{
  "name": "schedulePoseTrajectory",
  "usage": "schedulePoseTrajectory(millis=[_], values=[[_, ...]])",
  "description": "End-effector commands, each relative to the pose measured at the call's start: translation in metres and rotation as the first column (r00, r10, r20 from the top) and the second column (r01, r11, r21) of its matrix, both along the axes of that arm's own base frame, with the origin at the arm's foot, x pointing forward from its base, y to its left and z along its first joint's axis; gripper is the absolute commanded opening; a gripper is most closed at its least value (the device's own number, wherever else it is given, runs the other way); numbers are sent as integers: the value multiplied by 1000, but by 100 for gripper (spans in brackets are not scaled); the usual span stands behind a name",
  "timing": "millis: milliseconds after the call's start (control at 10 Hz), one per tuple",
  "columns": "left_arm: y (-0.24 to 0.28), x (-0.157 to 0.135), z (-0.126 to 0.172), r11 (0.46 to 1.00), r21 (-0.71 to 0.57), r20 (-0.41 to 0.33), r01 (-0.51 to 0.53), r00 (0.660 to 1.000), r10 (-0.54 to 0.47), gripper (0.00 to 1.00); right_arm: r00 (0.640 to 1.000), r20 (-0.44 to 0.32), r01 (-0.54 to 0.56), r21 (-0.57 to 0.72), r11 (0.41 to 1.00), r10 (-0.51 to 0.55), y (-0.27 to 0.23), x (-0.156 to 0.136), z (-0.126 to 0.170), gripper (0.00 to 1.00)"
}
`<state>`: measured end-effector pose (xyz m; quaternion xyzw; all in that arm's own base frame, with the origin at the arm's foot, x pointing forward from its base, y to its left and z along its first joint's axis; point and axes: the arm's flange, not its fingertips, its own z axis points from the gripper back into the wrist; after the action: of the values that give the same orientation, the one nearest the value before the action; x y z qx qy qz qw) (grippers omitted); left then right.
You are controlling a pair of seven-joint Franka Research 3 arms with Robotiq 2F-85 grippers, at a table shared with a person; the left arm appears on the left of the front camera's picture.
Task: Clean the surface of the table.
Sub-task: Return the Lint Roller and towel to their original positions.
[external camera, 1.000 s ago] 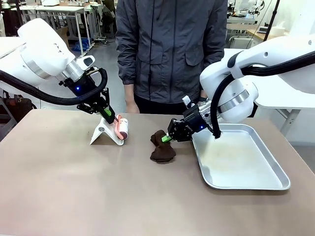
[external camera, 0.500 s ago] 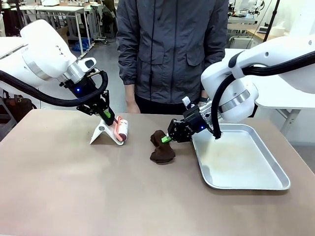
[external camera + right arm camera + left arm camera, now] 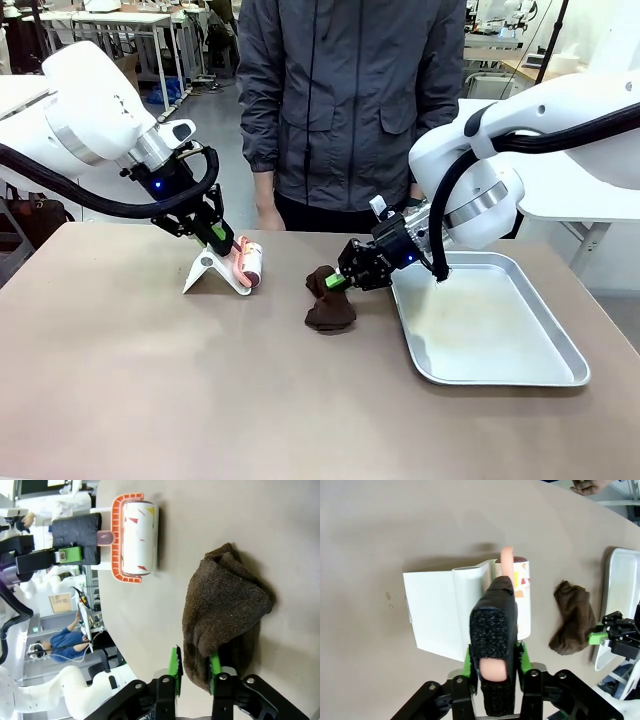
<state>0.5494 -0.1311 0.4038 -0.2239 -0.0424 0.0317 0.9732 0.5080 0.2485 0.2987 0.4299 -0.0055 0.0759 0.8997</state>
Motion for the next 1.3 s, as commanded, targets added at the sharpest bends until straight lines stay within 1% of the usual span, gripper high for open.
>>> schedulePoseTrajectory(millis=[0, 100, 200, 300, 400, 600, 1000, 1200], values=[[1, -1, 0, 998, 49, -10, -26, 1000, 26, 100, 1000, -14, -13, -7, 1000, 13, 0, 7, 2, 100], [1, -2, 1, 998, 48, -7, -29, 1000, 30, 100, 1000, -11, -16, -7, 1000, 16, 0, 6, 3, 100], [3, -3, 3, 999, 42, -3, -33, 999, 33, 99, 1000, -9, -16, -7, 1000, 16, 0, 6, 2, 88], [4, -4, 4, 998, 42, 1, -39, 999, 39, 100, 1000, -8, -15, -7, 1000, 15, 0, 6, 3, 98], [5, -5, 5, 998, 41, 3, -42, 999, 42, 100, 1000, -7, -18, -9, 1000, 18, 0, 6, 3, 100], [8, -7, 5, 998, 38, 5, -56, 998, 56, 100, 1000, -13, -20, -3, 1000, 20, -1, 6, 2, 100], [9, -7, 4, 998, 43, -2, -47, 999, 48, 100, 999, -32, -18, -1, 1000, 18, 0, 8, -1, 100], [12, -11, 6, 999, 28, 9, -38, 999, 38, 100, 1000, -13, -26, -11, 1000, 26, -7, 2, 9, 100]])
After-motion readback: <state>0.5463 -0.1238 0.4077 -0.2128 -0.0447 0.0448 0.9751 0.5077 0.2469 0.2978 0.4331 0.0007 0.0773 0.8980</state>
